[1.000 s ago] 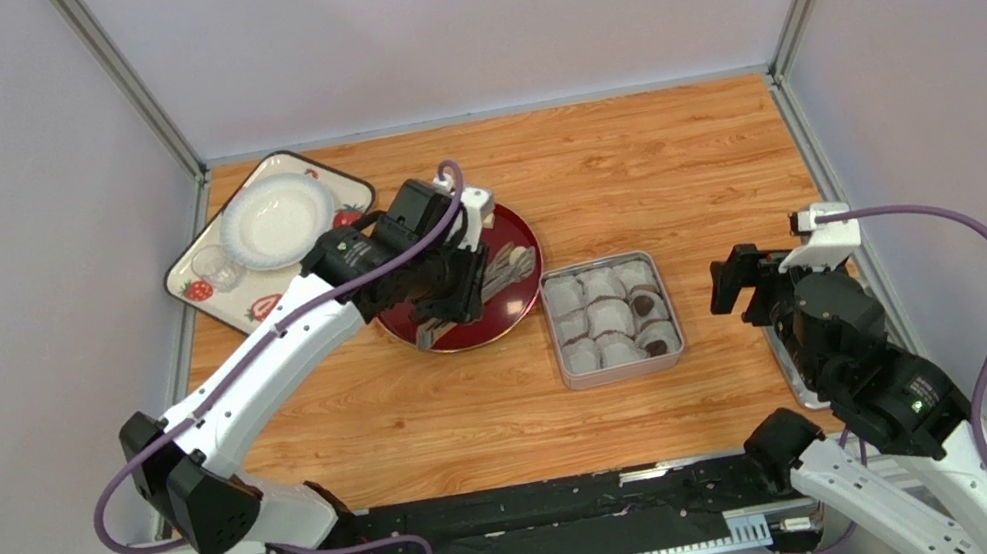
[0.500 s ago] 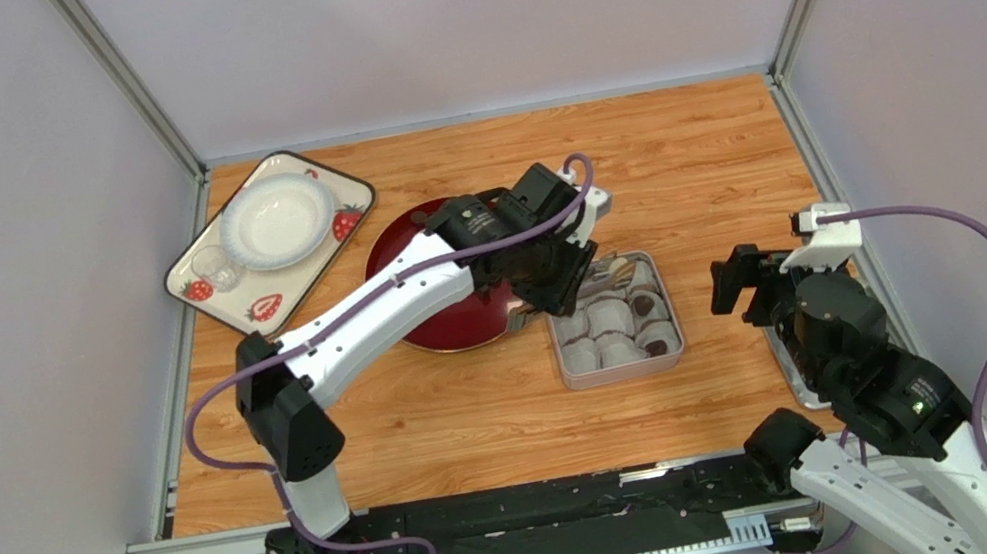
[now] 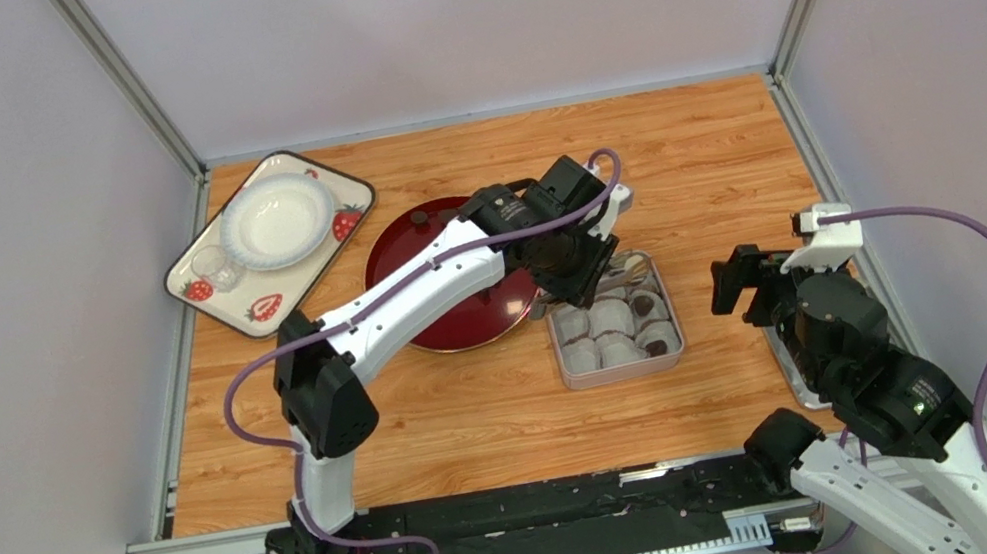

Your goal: Pack the chocolate

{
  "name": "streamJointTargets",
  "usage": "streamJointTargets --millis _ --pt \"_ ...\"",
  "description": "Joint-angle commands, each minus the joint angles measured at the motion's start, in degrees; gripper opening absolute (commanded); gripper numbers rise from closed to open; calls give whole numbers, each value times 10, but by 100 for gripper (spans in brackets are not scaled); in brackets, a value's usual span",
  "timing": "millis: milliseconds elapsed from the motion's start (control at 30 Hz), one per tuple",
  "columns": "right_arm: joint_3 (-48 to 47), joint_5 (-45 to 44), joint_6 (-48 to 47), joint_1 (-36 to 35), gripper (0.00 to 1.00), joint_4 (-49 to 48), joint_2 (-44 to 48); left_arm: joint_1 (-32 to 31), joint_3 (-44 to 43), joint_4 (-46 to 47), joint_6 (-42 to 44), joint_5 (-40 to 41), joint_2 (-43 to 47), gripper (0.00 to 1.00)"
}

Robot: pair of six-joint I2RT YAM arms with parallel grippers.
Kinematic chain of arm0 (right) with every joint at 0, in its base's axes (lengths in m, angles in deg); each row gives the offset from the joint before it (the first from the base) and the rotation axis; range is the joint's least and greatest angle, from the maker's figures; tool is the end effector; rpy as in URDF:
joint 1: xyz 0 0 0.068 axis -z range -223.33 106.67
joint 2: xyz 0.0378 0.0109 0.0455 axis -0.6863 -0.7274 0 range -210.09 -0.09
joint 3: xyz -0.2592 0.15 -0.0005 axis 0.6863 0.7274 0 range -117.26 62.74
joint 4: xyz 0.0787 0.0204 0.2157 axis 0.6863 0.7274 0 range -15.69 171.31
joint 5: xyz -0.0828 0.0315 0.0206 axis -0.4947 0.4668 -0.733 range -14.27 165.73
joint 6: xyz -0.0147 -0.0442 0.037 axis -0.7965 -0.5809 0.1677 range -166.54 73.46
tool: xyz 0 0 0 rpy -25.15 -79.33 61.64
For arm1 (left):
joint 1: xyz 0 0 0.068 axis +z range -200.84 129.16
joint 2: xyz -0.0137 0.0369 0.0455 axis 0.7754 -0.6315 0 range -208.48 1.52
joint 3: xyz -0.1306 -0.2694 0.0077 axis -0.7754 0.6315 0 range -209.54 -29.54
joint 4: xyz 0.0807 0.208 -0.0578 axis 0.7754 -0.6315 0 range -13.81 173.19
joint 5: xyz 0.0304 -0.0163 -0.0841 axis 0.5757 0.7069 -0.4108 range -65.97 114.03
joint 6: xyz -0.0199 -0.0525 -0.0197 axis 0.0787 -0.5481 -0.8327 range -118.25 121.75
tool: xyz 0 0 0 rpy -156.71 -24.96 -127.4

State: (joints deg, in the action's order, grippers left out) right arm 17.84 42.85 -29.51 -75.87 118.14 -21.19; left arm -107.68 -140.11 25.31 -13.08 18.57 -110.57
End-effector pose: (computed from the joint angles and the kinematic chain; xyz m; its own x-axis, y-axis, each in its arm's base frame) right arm 0.0308 -0.0084 0.3209 -0.2824 0.1116 -0.9528 0.0638 0.9932 0.0974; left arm 0.2167 -0.3392 0.3369 -0.6752 0.5677 -0.4710 0.7107 0.6717 -0.2093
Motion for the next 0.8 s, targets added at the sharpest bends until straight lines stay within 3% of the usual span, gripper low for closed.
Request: streamJointTargets --millis 0,767 --pt "2 4 -7 1 83 -22 7 0 -41 7 18 9 -20 43" --pt "2 4 -8 2 83 -22 4 1 -84 -6 26 25 -72 49"
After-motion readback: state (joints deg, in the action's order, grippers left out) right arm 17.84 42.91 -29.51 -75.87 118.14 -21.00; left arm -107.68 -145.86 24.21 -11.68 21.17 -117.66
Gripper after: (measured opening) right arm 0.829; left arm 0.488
